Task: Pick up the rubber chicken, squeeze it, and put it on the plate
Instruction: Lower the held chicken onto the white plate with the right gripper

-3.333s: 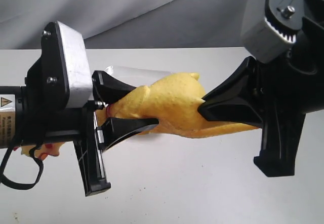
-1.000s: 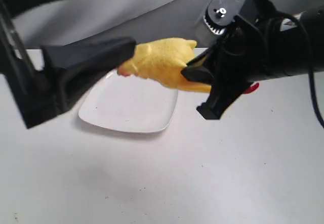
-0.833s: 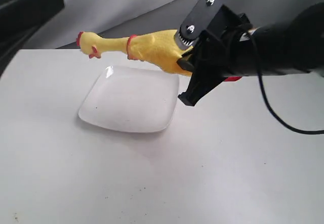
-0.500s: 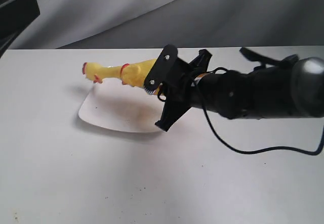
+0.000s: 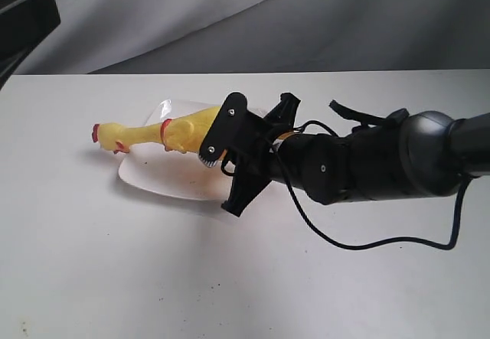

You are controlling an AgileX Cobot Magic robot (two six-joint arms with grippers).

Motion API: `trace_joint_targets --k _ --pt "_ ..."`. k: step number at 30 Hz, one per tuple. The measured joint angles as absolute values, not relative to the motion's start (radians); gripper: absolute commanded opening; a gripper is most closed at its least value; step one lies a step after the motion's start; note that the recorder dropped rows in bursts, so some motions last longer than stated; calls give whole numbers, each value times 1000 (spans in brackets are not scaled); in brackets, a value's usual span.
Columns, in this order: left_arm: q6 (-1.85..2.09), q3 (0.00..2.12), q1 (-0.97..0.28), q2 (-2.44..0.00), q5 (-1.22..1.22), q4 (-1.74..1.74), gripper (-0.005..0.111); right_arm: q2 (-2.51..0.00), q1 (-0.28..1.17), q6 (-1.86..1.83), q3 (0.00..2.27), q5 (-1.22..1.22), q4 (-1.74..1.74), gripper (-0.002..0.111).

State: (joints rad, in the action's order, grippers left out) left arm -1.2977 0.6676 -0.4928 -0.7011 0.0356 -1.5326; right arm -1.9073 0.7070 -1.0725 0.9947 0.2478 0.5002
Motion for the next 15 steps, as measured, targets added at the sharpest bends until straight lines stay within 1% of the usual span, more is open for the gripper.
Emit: trace_joint_targets --k 7,15 --pt "-1298 668 -493 -701 36 -1533 105 -1817 707 -1074 995 248 524 0" --pt "-1298 668 -493 -701 33 -1533 105 -1878 707 -1074 985 236 543 0"
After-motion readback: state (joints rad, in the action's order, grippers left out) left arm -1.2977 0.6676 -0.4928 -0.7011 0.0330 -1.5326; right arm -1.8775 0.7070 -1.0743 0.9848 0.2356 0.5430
